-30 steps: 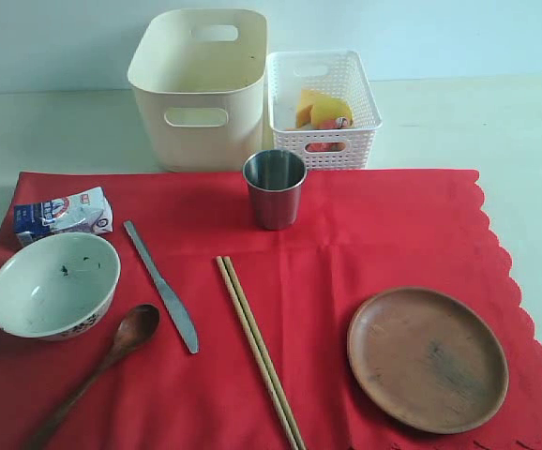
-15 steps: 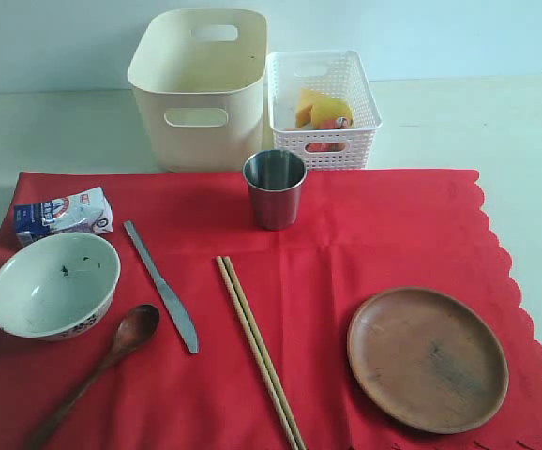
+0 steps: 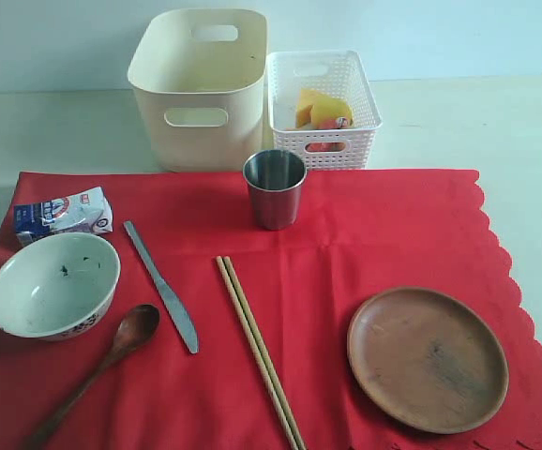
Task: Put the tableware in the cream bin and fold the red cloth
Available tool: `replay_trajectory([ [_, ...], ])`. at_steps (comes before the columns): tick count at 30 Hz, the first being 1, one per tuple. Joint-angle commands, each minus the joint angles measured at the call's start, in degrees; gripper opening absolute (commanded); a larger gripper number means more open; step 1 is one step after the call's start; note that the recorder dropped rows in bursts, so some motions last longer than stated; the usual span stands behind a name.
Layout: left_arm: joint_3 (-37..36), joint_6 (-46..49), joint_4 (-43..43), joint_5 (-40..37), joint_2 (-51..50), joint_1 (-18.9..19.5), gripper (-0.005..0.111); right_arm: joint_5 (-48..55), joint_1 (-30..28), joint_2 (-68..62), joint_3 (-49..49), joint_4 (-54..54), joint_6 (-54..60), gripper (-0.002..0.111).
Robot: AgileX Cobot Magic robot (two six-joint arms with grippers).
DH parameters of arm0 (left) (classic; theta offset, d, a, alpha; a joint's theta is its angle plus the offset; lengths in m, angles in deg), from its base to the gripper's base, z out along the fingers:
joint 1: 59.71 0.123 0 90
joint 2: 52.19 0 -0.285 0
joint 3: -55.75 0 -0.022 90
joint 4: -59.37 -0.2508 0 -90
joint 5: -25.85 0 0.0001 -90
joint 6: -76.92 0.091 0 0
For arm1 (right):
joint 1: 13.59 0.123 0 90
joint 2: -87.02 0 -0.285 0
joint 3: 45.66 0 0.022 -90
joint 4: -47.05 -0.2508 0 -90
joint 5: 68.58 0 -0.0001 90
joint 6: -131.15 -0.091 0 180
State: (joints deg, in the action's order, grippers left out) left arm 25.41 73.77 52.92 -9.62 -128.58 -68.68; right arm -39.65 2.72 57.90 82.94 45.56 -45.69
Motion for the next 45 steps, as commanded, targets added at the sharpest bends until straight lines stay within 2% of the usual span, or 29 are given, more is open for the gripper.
replay_trajectory([
  [1,3.6,3.1,0.3,-5.7,-6.1,-0.3,0.0,-0.3,0.0,0.2,-0.3,-0.1,-0.4,0.0],
  [4,7.3,5.1,1.2,-8.9,-10.4,-0.3,0.004,-0.3,0.0,0.2,-0.3,-0.1,-0.4,0.0],
  [7,11.1,8.3,3.8,-10.9,-14.5,-0.3,0.016,-0.3,0.0,0.2,-0.3,-0.1,-0.4,0.0],
  [10,14.5,14.2,7.5,-12.4,-18.6,-0.3,0.036,-0.3,0.0,0.2,-0.3,-0.1,-0.4,0.0],
  [13,17.6,20.6,12.7,-13.7,-22.5,-0.3,0.062,-0.3,0.0,0.2,-0.3,-0.1,-0.4,0.0],
  [15,19.4,23.7,15.8,-14.1,-25.0,-0.3,0.069,-0.3,0.0,0.2,-0.3,-0.1,-0.4,0.0],
  [18,21.7,26.7,18.6,-14.4,-28.8,-0.3,0.07,-0.3,0.0,0.2,-0.3,-0.1,-0.4,0.0],
  [24,25.5,31.3,18.9,-13.0,-36.3,-1.8,0.07,-0.3,0.0,0.2,-0.3,0.0,-0.4,0.0],
  [30,28.0,31.4,18.0,-10.3,-42.0,-1.9,0.07,-0.3,0.0,0.2,-0.3,0.2,-0.4,0.0],
  [35,28.9,33.8,17.6,-7.5,-44.5,-1.9,0.07,-0.3,0.0,0.2,-0.3,0.1,-0.3,0.0],
  [45,29.9,39.5,17.7,-7.3,-48.1,-1.9,0.07,-0.3,0.0,0.2,-0.3,0.4,-0.3,0.0],
])
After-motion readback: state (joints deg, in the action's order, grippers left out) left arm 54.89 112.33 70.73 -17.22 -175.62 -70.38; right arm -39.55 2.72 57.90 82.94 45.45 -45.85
